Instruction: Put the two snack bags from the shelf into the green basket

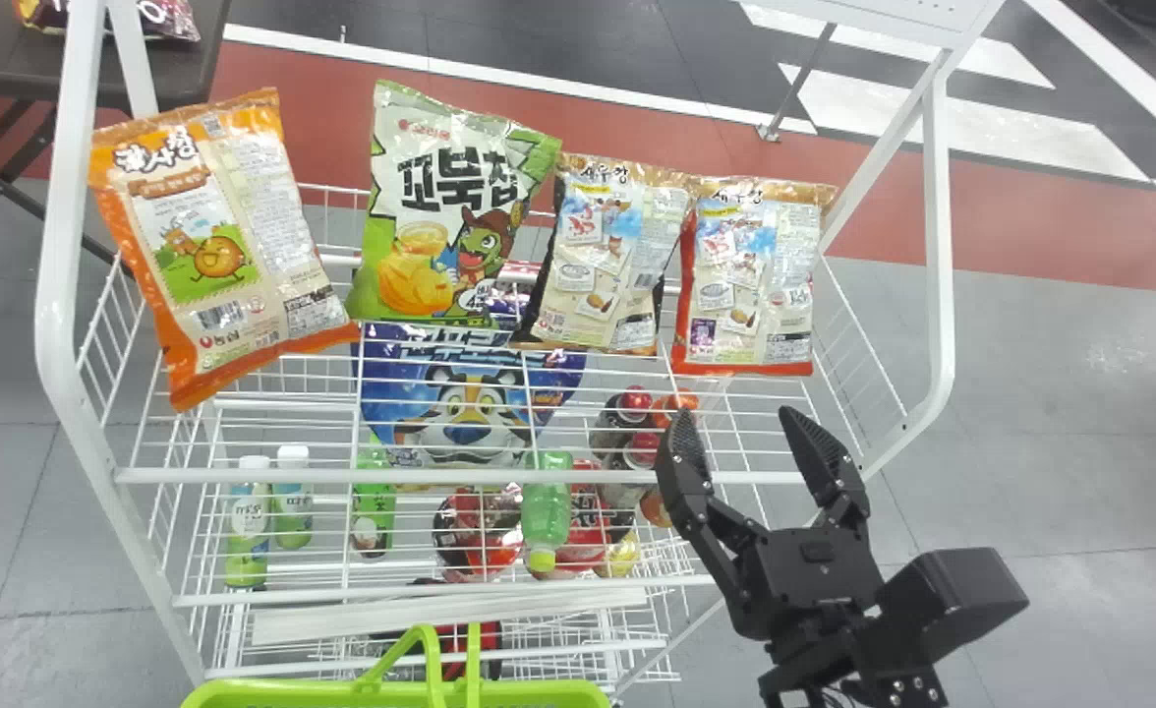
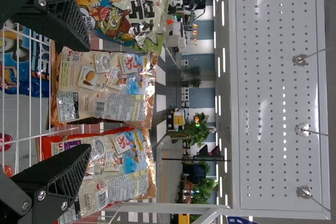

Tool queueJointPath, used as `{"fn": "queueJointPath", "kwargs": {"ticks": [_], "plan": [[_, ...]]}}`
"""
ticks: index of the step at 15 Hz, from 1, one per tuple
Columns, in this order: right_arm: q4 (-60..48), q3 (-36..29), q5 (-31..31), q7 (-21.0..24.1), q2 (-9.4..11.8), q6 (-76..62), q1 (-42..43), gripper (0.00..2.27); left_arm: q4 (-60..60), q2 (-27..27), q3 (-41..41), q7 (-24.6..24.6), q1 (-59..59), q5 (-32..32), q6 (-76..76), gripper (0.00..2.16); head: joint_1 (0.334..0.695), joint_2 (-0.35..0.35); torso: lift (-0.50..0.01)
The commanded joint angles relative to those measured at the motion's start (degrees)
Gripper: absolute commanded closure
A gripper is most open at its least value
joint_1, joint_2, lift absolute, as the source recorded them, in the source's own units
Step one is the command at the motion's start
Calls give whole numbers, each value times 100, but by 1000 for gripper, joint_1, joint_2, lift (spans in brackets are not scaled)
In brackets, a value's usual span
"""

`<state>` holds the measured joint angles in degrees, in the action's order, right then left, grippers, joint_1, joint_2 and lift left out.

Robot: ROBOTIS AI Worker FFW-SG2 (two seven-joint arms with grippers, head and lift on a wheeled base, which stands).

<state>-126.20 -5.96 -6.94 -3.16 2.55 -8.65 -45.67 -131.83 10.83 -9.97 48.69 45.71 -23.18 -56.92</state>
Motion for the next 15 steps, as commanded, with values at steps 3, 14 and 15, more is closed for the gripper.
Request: {"fn": "queueJointPath", "kwargs": {"ticks": [3,14,15], "plan": [[8,-1,0,-35,0,0,14,181,25,-2,-5,18,-18,-2,0,1909,695,-350,-10],[667,43,105,-132,-9,-70,893,181,25,-11,-22,26,-18,-2,-17,1909,695,-350,-10],[825,52,193,-158,-9,-17,1148,181,25,-2,-13,26,-18,-2,-17,1909,695,-350,-10]]}}
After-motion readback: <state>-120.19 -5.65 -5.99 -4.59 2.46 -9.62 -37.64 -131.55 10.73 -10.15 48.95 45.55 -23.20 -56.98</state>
